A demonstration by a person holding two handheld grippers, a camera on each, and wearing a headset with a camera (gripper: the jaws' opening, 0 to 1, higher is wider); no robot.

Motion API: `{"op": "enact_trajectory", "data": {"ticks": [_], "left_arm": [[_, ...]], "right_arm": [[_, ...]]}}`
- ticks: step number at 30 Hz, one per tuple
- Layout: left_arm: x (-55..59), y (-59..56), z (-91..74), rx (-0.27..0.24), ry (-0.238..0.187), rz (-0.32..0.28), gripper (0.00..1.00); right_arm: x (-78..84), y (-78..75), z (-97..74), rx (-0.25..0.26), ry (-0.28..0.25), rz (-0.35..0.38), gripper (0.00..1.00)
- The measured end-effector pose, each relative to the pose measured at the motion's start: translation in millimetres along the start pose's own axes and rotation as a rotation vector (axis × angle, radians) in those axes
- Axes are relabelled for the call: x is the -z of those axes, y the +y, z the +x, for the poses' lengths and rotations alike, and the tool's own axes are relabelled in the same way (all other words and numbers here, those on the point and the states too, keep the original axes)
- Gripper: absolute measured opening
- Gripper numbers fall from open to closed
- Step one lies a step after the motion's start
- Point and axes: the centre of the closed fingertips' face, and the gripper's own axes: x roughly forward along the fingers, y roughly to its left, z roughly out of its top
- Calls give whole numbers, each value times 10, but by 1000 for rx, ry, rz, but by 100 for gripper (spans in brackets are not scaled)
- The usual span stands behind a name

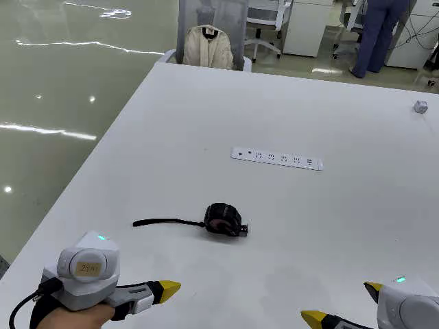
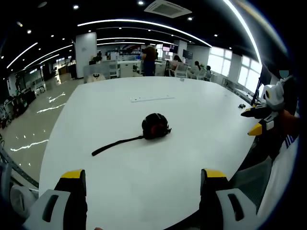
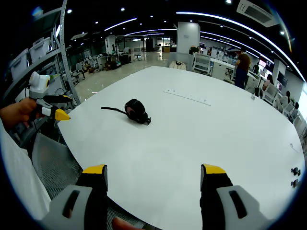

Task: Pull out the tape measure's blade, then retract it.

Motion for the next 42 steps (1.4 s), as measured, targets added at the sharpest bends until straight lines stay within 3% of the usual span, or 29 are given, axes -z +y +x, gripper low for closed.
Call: {"op": "enact_trajectory", "data": {"ticks": [24, 42], "left_arm": [[15, -21, -11, 6, 1, -10, 97], [-6, -54, 98, 27, 12, -2, 96]], "right_arm": [[34, 15, 18, -10, 5, 10, 81], [111, -9, 34, 4, 19, 32, 80]]}}
